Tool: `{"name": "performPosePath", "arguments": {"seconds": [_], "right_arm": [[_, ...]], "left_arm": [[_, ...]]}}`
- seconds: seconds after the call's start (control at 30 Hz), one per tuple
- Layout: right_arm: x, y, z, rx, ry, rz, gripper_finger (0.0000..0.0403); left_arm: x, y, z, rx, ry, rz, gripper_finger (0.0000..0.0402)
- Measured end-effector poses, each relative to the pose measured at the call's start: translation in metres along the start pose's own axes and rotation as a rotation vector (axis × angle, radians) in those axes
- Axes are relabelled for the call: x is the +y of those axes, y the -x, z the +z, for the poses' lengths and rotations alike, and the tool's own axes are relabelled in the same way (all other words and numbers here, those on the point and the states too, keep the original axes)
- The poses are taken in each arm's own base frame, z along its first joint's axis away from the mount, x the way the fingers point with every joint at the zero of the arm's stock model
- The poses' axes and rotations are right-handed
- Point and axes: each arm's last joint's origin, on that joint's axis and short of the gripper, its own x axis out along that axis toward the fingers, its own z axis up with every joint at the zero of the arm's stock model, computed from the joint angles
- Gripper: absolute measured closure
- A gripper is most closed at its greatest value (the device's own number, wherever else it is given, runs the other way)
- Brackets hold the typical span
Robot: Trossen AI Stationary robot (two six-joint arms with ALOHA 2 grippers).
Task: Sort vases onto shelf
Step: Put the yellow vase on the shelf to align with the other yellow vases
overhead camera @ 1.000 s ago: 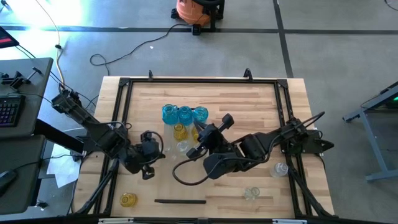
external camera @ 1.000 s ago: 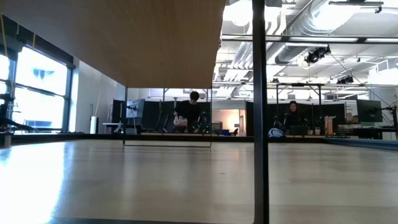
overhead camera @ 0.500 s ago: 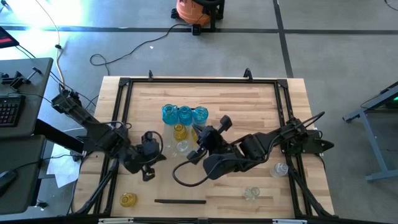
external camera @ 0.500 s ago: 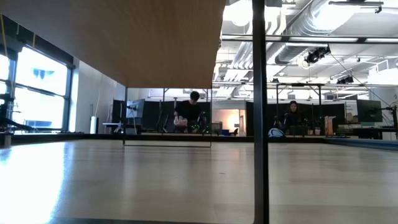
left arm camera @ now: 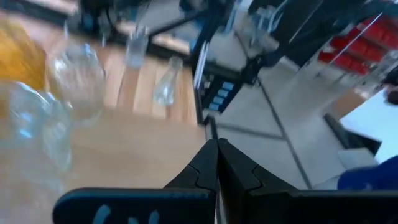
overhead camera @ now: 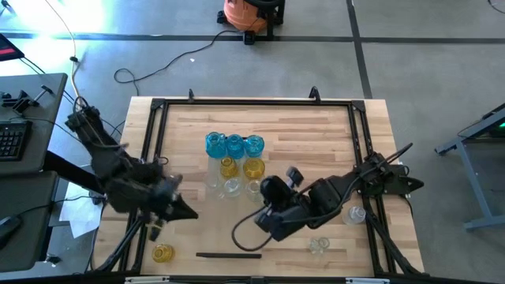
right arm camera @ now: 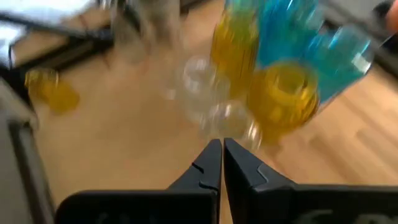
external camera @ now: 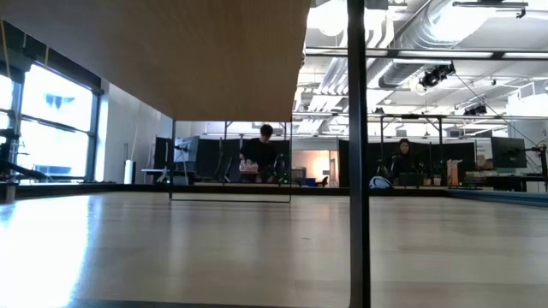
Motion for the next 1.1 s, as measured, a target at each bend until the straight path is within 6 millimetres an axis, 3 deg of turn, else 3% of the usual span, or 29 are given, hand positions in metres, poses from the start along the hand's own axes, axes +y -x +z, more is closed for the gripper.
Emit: {"name": "performPosePath", "arguments": {"seconds": [0.33,0.5,0.7,1.1], "right_arm": [[0.001,0.018,-0.03,0.233,-0.053,0.0,0.0403],[0.008,0.028,-0.041,0.316,-0.066,0.058,0.0403],[0.012,0.046,-0.052,0.325,-0.152,0.082,0.0403],[0.02,0.064,-0.07,0.328,-0.282,0.088,0.0403]], "left_arm": [[0.03,0.065,0.021,-0.112,-0.049,0.0,0.0401],[0.049,0.085,0.009,0.068,0.079,-0.029,0.0401],[0.045,0.083,-0.007,0.34,0.157,-0.125,0.0402],[0.028,0.069,-0.024,0.51,0.155,-0.137,0.0402]]}}
